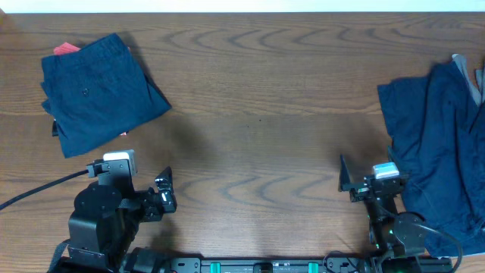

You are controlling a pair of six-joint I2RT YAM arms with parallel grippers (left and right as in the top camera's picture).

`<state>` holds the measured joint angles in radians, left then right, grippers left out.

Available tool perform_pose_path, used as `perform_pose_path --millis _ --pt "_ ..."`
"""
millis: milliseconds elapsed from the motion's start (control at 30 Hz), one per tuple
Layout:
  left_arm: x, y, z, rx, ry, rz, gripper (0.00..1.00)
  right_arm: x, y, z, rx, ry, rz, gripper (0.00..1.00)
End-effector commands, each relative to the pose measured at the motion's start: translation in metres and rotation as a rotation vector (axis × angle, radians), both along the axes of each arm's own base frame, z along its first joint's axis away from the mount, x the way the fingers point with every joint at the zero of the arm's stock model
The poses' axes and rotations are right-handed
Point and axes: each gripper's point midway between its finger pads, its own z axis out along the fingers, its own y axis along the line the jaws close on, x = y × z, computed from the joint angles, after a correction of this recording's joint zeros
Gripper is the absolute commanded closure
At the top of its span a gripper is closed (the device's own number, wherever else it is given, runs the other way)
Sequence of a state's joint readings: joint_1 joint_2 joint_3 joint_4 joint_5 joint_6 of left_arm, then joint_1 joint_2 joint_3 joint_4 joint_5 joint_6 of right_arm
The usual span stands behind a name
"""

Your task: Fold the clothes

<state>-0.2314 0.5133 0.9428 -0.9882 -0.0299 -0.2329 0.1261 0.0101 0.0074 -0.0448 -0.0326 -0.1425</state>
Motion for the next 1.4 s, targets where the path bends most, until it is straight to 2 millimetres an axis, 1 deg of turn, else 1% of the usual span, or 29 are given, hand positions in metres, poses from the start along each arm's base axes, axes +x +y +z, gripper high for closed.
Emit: perform_pose_path --millis 0,1033,1100,1200,1367 --pt "-0.001 0.001 0.000 0.000 -0.004 0.006 0.02 0.000 0.000 -0.007 -0.035 0.022 0.000 0.01" --pt "-0.002 0.002 -0.001 0.008 -0.005 0.004 0.02 0.000 0.000 -0.007 -0.035 0.023 0.000 0.01" --pt "-0.008 0.009 -0.006 0.046 0.009 0.015 0.02 0.000 0.000 -0.007 -0.035 0.023 0.000 0.01" --pt "-0.012 0.022 -0.020 0.047 0.016 0.080 0.02 0.000 0.000 -0.007 -0.035 0.023 0.000 0.01" --pt "-0.011 0.036 -0.058 0.032 -0.035 0.167 0.02 0.000 0.000 -0.007 -0.035 0.023 0.000 0.01"
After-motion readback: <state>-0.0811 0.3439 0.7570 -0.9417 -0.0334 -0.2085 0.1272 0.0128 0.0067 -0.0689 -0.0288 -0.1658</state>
